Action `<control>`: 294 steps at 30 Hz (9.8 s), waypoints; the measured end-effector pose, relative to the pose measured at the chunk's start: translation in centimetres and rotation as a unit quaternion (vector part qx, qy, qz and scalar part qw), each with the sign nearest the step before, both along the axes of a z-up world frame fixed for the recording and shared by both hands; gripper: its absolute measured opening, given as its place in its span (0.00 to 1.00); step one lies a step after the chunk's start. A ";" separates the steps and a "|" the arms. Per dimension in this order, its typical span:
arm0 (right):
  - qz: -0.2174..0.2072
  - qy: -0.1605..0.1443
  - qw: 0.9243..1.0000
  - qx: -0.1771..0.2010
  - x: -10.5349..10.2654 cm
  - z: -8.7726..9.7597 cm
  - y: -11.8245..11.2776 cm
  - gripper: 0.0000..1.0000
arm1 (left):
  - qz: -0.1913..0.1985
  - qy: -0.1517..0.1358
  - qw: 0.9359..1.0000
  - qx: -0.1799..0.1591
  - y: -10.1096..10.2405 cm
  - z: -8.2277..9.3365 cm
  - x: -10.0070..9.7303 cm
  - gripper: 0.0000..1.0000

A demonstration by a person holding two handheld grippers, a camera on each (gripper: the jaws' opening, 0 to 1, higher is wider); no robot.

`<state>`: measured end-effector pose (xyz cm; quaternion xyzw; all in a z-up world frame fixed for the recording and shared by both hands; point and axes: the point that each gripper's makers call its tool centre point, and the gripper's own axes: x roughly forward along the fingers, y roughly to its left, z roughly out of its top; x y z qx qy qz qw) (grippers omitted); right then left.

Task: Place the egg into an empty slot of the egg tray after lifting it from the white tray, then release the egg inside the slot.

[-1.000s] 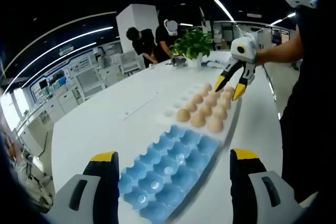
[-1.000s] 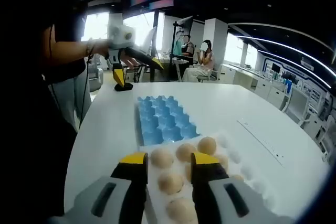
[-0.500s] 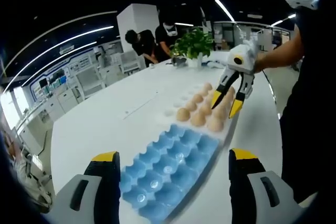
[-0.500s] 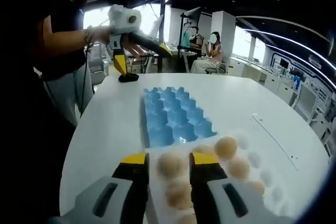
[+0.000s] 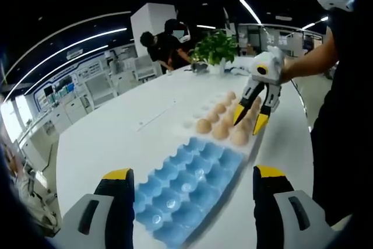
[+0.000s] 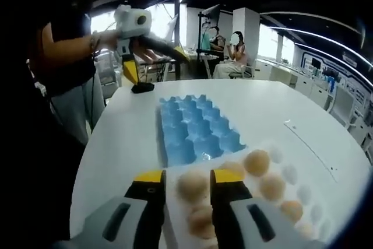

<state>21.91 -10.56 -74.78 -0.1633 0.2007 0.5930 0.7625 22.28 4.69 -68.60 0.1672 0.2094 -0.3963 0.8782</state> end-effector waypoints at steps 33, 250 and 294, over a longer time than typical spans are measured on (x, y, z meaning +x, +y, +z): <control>-0.012 -0.050 0.998 0.041 1.1 2.9 -2.7 0.67 | -0.005 0.001 1.000 -0.005 -0.3 0.2 -0.1 0.82; 0.071 -0.068 0.995 0.010 -0.4 0.8 16.9 0.54 | -0.007 0.043 0.999 0.009 8.8 -2.6 -0.1 0.89; -0.116 -0.051 0.989 -0.071 1.4 -1.4 -2.9 0.38 | 0.004 0.021 1.000 0.003 7.9 -1.2 0.2 0.82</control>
